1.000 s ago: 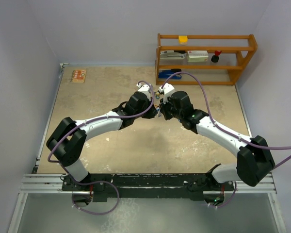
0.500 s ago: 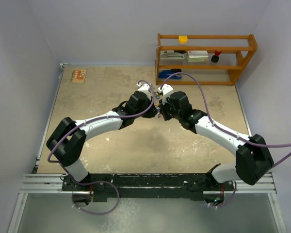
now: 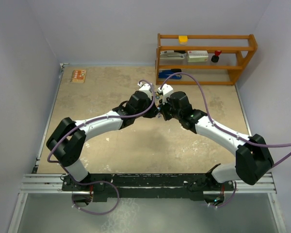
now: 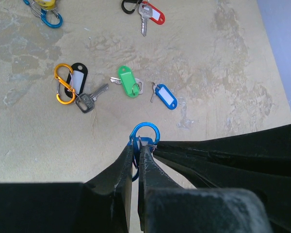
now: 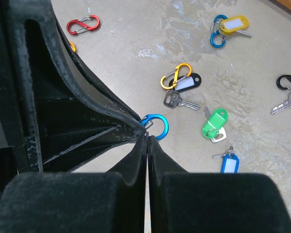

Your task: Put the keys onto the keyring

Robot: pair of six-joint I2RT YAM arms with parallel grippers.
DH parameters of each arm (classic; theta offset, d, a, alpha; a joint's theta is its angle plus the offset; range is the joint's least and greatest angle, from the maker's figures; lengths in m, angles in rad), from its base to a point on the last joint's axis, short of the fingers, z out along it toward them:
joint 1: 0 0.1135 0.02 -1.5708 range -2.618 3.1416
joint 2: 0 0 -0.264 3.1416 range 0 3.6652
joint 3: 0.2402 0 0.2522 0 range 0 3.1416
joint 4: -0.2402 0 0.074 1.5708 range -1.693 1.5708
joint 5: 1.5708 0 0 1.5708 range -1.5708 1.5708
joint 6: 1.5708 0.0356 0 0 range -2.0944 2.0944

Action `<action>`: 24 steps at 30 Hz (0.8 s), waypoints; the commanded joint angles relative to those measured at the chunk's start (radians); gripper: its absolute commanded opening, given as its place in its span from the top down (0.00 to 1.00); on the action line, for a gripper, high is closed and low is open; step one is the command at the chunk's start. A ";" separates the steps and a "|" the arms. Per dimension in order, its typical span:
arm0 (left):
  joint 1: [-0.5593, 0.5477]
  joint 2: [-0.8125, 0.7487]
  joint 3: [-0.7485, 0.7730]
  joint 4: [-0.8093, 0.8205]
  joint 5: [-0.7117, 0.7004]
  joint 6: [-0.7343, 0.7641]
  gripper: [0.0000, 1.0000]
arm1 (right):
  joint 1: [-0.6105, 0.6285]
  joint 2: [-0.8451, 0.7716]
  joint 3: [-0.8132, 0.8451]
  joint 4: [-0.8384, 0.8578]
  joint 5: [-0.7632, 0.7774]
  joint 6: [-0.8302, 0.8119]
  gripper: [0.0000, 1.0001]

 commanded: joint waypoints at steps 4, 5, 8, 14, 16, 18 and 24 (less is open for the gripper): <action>-0.010 -0.045 0.030 0.025 0.030 -0.004 1.00 | 0.007 -0.003 0.003 0.045 0.007 -0.018 1.00; -0.012 -0.048 0.028 0.024 0.029 -0.004 1.00 | 0.007 -0.001 0.003 0.045 0.009 -0.019 1.00; -0.012 -0.057 0.022 0.019 0.030 -0.002 1.00 | 0.007 0.002 0.002 0.045 0.016 -0.019 1.00; -0.012 -0.076 0.011 0.011 0.031 0.003 1.00 | 0.006 0.001 -0.004 0.047 0.042 -0.023 1.00; -0.012 -0.082 0.004 0.008 0.034 0.002 1.00 | 0.007 0.000 -0.007 0.049 0.054 -0.026 1.00; -0.012 -0.087 0.000 0.002 0.034 0.005 1.00 | 0.007 0.000 -0.008 0.050 0.063 -0.028 1.00; -0.013 -0.093 -0.017 -0.006 0.064 0.009 1.00 | 0.007 0.000 -0.012 0.060 0.076 -0.035 1.00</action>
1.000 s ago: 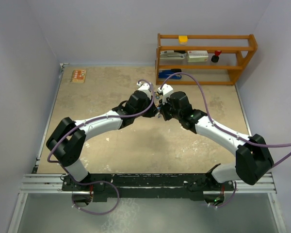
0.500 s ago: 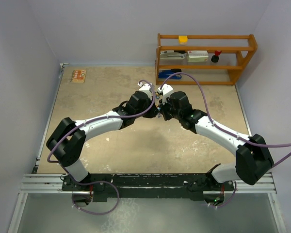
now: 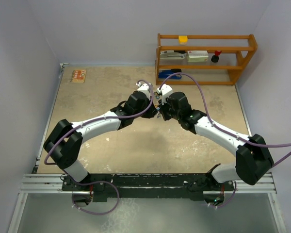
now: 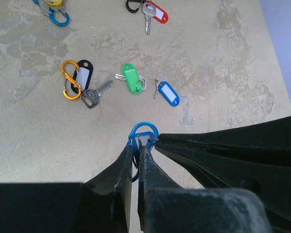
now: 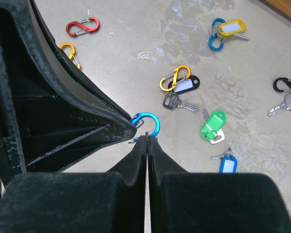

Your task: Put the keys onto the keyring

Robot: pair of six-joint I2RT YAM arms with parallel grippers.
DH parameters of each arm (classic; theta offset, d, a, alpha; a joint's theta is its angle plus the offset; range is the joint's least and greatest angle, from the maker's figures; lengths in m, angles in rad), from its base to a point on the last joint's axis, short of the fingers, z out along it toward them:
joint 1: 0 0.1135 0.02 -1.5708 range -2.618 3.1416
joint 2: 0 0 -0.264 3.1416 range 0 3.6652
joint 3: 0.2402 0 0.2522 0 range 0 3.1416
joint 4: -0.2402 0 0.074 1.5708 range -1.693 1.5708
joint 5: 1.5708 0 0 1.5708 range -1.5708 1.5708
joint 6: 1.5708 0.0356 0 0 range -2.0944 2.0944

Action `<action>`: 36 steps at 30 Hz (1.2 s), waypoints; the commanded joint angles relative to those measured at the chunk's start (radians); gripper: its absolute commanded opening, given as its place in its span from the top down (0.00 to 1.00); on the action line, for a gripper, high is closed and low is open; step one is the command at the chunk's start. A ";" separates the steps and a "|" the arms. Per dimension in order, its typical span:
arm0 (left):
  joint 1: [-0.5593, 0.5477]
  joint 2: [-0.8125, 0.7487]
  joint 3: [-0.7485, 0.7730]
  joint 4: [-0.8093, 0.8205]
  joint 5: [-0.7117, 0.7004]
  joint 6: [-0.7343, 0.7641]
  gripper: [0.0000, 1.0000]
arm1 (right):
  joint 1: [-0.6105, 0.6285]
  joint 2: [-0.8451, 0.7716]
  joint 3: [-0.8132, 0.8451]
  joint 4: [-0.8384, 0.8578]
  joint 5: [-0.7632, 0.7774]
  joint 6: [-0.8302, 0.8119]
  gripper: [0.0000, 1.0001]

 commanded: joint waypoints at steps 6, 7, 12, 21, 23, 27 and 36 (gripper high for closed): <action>-0.010 -0.047 -0.012 0.010 0.069 0.019 1.00 | -0.002 -0.010 -0.011 0.057 0.054 -0.028 1.00; -0.010 -0.045 -0.012 0.007 0.070 0.021 1.00 | -0.002 -0.012 -0.011 0.059 0.056 -0.029 1.00; -0.010 -0.039 -0.014 0.000 0.073 0.023 1.00 | -0.002 -0.022 -0.011 0.057 0.067 -0.030 1.00; -0.010 -0.041 -0.012 -0.008 0.075 0.032 1.00 | -0.002 -0.029 -0.011 0.055 0.081 -0.030 1.00; -0.010 -0.042 -0.011 -0.009 0.072 0.034 1.00 | -0.002 -0.030 -0.011 0.053 0.085 -0.026 1.00; -0.010 -0.041 -0.011 -0.008 0.072 0.034 1.00 | -0.002 -0.035 -0.036 0.056 0.108 -0.016 1.00; -0.009 -0.061 -0.015 -0.012 0.002 0.013 0.49 | -0.002 -0.037 -0.035 0.055 0.141 -0.014 1.00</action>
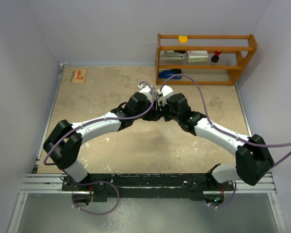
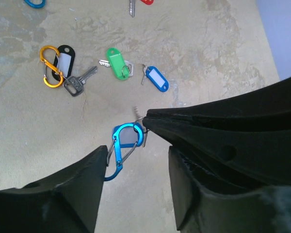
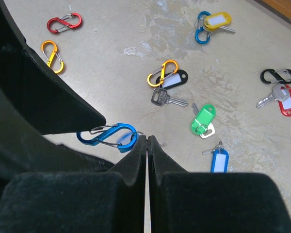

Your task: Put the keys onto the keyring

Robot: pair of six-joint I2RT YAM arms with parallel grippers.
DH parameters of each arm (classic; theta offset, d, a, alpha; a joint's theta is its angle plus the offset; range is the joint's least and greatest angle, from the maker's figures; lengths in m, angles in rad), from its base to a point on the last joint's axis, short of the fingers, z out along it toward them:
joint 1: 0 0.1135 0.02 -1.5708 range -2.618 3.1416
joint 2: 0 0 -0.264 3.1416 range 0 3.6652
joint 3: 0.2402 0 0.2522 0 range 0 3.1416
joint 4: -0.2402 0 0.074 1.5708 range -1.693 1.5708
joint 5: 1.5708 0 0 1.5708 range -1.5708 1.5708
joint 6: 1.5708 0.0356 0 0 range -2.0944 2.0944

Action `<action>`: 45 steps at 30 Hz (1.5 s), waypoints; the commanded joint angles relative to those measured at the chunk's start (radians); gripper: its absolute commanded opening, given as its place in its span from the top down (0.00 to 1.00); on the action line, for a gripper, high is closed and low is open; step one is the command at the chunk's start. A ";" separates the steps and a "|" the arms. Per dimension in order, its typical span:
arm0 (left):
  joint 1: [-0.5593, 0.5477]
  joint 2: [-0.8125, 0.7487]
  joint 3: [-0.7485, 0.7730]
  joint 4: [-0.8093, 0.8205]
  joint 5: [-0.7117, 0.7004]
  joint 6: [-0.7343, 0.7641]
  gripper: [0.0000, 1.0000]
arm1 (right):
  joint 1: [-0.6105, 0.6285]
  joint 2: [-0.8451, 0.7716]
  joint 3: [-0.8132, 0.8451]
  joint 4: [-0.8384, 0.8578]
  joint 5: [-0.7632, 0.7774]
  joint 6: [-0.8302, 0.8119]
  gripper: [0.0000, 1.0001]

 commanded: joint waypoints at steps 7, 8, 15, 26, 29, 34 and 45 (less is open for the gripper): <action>-0.001 -0.105 -0.034 0.030 -0.129 -0.029 0.41 | -0.008 -0.032 -0.005 0.018 0.075 -0.015 1.00; 0.000 -0.108 -0.037 0.035 -0.136 -0.032 0.41 | -0.008 -0.032 -0.005 0.017 0.077 -0.015 1.00; 0.005 -0.118 -0.064 0.072 -0.166 -0.064 0.41 | -0.008 -0.038 -0.003 0.018 0.079 -0.011 1.00; 0.017 -0.151 -0.080 0.007 -0.322 -0.099 0.36 | -0.009 -0.018 0.005 -0.004 0.156 0.003 1.00; 0.030 -0.154 -0.092 -0.008 -0.337 -0.114 0.35 | -0.023 0.006 0.052 -0.038 0.213 0.027 1.00; 0.043 -0.163 -0.117 0.000 -0.351 -0.130 0.32 | -0.112 0.054 0.093 -0.081 0.221 0.093 1.00; 0.047 -0.159 -0.129 0.002 -0.357 -0.122 0.32 | -0.263 0.162 0.108 -0.084 0.240 0.150 1.00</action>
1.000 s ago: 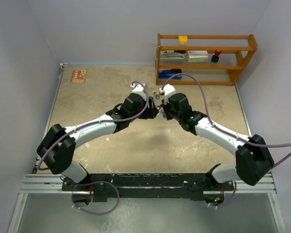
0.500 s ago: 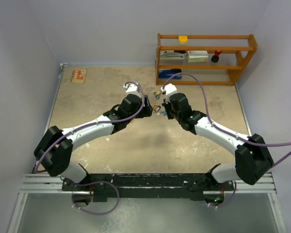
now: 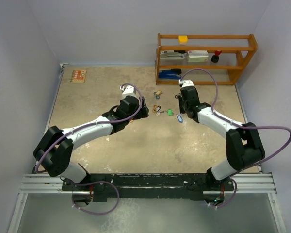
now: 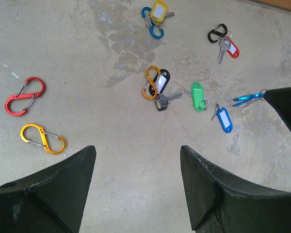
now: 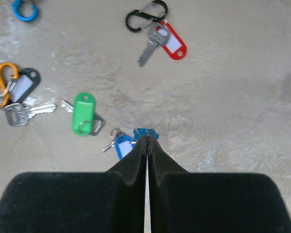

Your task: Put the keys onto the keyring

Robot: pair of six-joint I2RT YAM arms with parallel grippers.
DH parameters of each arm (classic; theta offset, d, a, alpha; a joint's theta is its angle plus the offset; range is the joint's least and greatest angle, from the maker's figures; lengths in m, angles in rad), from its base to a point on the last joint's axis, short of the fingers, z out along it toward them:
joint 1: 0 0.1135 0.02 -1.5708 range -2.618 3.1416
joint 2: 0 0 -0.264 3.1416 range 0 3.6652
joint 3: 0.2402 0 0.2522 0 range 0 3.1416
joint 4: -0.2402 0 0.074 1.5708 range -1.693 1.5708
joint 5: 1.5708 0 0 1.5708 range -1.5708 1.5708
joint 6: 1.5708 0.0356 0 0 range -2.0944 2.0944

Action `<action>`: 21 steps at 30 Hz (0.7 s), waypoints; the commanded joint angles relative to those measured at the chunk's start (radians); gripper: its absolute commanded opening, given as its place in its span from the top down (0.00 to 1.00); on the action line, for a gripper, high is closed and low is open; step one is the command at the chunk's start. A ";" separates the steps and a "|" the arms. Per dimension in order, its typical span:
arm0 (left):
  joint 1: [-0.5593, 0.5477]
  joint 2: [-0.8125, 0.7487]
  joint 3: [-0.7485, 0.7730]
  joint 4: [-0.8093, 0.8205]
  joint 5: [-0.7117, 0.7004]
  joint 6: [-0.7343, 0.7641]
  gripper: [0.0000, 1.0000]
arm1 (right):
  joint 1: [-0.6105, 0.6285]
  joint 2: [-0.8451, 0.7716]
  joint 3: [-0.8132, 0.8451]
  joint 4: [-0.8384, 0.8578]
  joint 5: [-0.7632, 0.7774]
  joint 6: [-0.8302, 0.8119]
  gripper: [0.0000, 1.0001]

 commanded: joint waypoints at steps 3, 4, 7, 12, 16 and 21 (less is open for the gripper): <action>0.004 -0.036 -0.005 0.032 -0.020 -0.002 0.32 | -0.045 0.035 0.048 -0.010 0.052 0.044 1.00; 0.005 -0.035 -0.006 0.032 -0.020 -0.001 0.32 | -0.050 0.043 0.048 -0.010 0.056 0.047 1.00; 0.006 -0.030 -0.004 0.038 -0.014 0.002 0.32 | -0.065 0.063 0.053 -0.009 0.061 0.056 1.00; 0.008 -0.024 -0.007 0.042 -0.009 0.000 0.32 | -0.080 0.098 0.075 -0.013 0.060 0.057 1.00; 0.010 -0.025 -0.008 0.043 -0.007 0.000 0.32 | -0.085 0.116 0.094 -0.023 0.065 0.066 0.83; 0.010 -0.027 -0.007 0.042 -0.006 0.000 0.32 | -0.085 0.071 0.080 -0.006 0.056 0.072 0.51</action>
